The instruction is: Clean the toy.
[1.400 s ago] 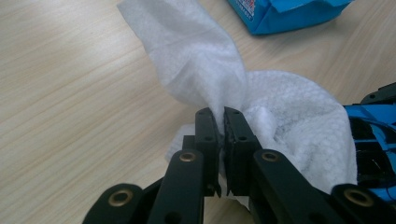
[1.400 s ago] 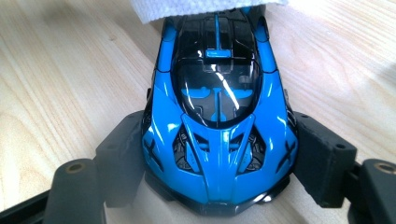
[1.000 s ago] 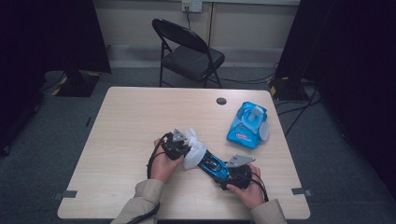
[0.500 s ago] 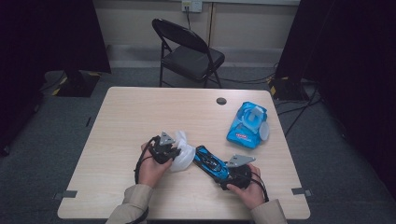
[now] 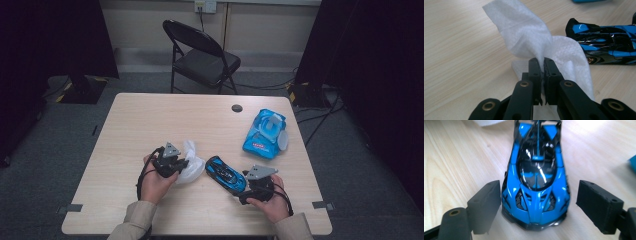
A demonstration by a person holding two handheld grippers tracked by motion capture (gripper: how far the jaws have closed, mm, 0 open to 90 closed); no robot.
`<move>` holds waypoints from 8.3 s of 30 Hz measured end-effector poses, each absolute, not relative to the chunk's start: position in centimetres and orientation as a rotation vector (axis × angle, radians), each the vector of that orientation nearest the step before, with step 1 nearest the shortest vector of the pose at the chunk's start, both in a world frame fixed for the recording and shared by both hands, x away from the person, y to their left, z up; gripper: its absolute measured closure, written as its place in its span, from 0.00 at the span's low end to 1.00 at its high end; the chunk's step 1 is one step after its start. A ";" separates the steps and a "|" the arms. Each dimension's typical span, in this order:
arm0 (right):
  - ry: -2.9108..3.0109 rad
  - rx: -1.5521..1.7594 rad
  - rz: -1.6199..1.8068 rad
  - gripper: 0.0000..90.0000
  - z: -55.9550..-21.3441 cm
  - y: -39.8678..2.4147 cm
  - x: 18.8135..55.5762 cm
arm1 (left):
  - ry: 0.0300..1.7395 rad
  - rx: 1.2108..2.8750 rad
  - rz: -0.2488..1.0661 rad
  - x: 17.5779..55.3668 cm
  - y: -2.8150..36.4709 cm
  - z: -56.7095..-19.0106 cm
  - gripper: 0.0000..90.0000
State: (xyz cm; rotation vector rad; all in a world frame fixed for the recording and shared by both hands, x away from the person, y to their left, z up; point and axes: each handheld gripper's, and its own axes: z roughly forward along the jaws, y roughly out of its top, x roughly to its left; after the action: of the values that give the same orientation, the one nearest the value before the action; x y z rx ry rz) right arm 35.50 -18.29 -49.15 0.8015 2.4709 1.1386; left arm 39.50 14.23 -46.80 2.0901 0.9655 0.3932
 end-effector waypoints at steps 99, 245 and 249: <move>2.452 0.896 1.186 0.53 -48.7 -14.4 38.6 | 0.623 2.123 0.122 32.2 3.5 -47.3 0.96; 2.456 0.906 1.186 0.53 -48.7 -14.4 38.6 | 0.715 2.103 0.111 33.4 5.7 -45.1 0.96; 2.456 0.905 1.187 0.53 -48.7 -14.5 38.6 | 0.760 2.086 0.154 34.3 7.6 -44.6 0.96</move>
State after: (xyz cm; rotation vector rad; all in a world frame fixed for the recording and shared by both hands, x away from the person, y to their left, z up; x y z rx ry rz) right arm 38.61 -14.45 -48.71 0.9055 2.4556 1.1872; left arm 34.27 7.64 -44.56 2.0859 0.7601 0.1537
